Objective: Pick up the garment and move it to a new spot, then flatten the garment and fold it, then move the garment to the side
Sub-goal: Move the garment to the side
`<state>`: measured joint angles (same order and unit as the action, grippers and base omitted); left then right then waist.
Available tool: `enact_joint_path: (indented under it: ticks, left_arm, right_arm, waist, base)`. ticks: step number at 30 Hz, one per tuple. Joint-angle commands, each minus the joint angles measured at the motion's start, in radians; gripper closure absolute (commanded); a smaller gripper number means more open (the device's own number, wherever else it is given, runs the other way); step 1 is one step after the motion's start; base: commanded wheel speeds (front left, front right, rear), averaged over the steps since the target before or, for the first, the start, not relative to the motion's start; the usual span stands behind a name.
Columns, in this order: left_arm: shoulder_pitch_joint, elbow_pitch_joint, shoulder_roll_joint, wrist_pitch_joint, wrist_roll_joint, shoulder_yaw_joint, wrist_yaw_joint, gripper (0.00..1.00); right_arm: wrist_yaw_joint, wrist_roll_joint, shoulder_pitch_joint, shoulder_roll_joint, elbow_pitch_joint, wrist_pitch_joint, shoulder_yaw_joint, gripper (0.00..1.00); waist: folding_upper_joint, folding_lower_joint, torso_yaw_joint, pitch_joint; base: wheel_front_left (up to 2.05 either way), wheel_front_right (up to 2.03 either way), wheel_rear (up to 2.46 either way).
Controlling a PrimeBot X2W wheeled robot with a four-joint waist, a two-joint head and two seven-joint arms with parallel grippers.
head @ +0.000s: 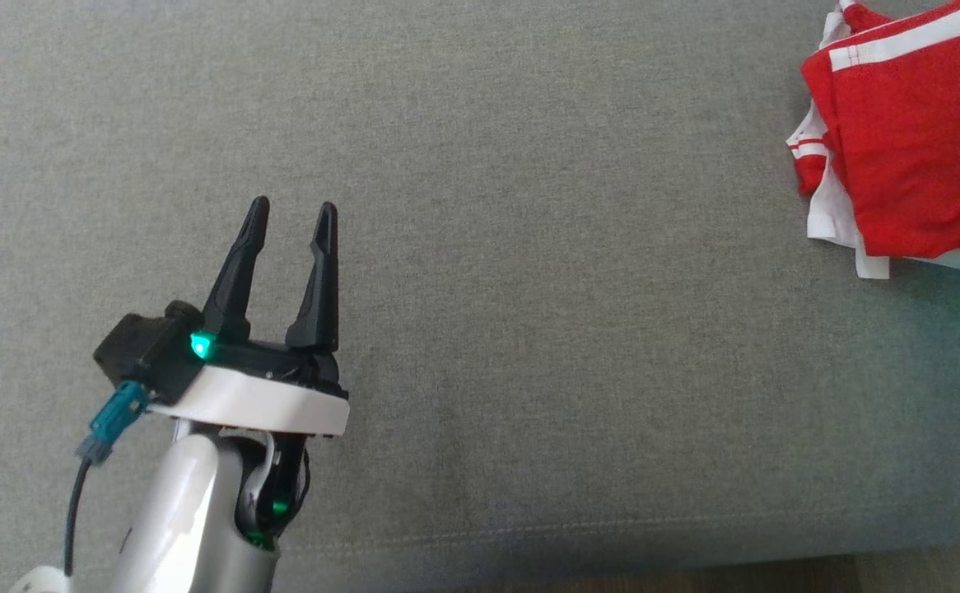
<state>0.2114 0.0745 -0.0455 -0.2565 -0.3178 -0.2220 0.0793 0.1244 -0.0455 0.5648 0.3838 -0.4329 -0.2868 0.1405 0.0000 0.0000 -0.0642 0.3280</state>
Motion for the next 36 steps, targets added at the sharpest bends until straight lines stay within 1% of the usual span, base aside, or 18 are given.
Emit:
enact_joint_path:
  ticks: [1, 6, 12, 18, 19, 21, 25, 27, 30, 34, 36]
  left_arm:
    - [0.025, -0.026, -0.005, -0.005, 0.008, 0.026, 0.001, 0.00]
    - [0.021, -0.017, -0.005, -0.005, 0.006, 0.024, -0.001, 0.00]
    - [0.009, -0.019, -0.005, -0.005, -0.005, 0.017, -0.014, 0.00]
    - [-0.017, -0.025, -0.005, -0.005, -0.017, 0.013, -0.034, 0.00]
    - [-0.017, -0.025, -0.005, -0.005, -0.017, 0.013, -0.034, 0.00]
    - [-0.026, -0.028, -0.005, -0.005, -0.019, 0.014, -0.040, 0.00]
    - [-0.044, -0.034, -0.005, -0.005, -0.023, 0.018, -0.052, 0.00]
    - [-0.055, -0.035, -0.005, -0.005, -0.024, 0.019, -0.058, 0.00]
    - [-0.074, -0.034, -0.005, -0.005, -0.023, 0.020, -0.064, 0.00]
    - [-0.101, -0.029, -0.005, -0.005, -0.019, 0.020, -0.068, 0.00]
    - [-0.114, -0.027, -0.005, -0.005, -0.017, 0.018, -0.069, 0.00]
  right_arm:
    - [0.006, -0.008, -0.001, 0.012, 0.052, -0.004, -0.003, 0.00]
    - [0.006, -0.009, 0.001, -0.005, 0.094, -0.001, -0.018, 0.00]
    - [0.006, 0.007, 0.015, -0.039, 0.147, 0.025, -0.068, 0.00]
    - [0.006, 0.058, 0.017, -0.107, 0.200, 0.064, -0.122, 0.00]
    - [0.006, 0.058, 0.017, -0.107, 0.200, 0.064, -0.122, 0.00]
    - [0.006, 0.076, 0.004, -0.137, 0.220, 0.083, -0.134, 0.00]
    - [0.006, 0.108, -0.051, -0.211, 0.254, 0.137, -0.147, 0.00]
    - [0.006, 0.124, -0.095, -0.257, 0.267, 0.163, -0.149, 0.00]
    - [0.006, 0.148, -0.171, -0.306, 0.287, 0.206, -0.154, 0.00]
    - [0.006, 0.189, -0.279, -0.331, 0.310, 0.268, -0.159, 0.00]
    - [0.006, 0.247, -0.333, -0.333, 0.310, 0.302, -0.178, 0.00]
  waist:
    - [0.0000, 0.0000, 0.000, -0.007]
    - [0.0000, 0.0000, 0.003, -0.035]
    - [0.0000, 0.0000, 0.019, -0.091]
    - [0.0000, 0.0000, 0.046, -0.160]
    - [0.0000, 0.0000, 0.046, -0.160]
    - [0.0000, 0.0000, 0.058, -0.181]
    - [0.0000, 0.0000, 0.087, -0.223]
    - [0.0000, 0.0000, 0.101, -0.244]
    - [0.0000, 0.0000, 0.119, -0.271]
    - [0.0000, 0.0000, 0.136, -0.300]
    - [0.0000, 0.0000, 0.142, -0.311]
  base:
    - [0.00, 0.00, 0.00]
    - [0.00, 0.00, 0.00]
    - [0.00, 0.00, 0.00]
    - [0.00, 0.00, 0.00]
    - [0.00, 0.00, 0.00]
    - [0.00, 0.00, 0.00]
    - [0.00, 0.00, 0.00]
    - [0.00, 0.00, 0.00]
    - [0.00, 0.00, 0.00]
    - [0.00, 0.00, 0.00]
    - [0.00, 0.00, 0.00]
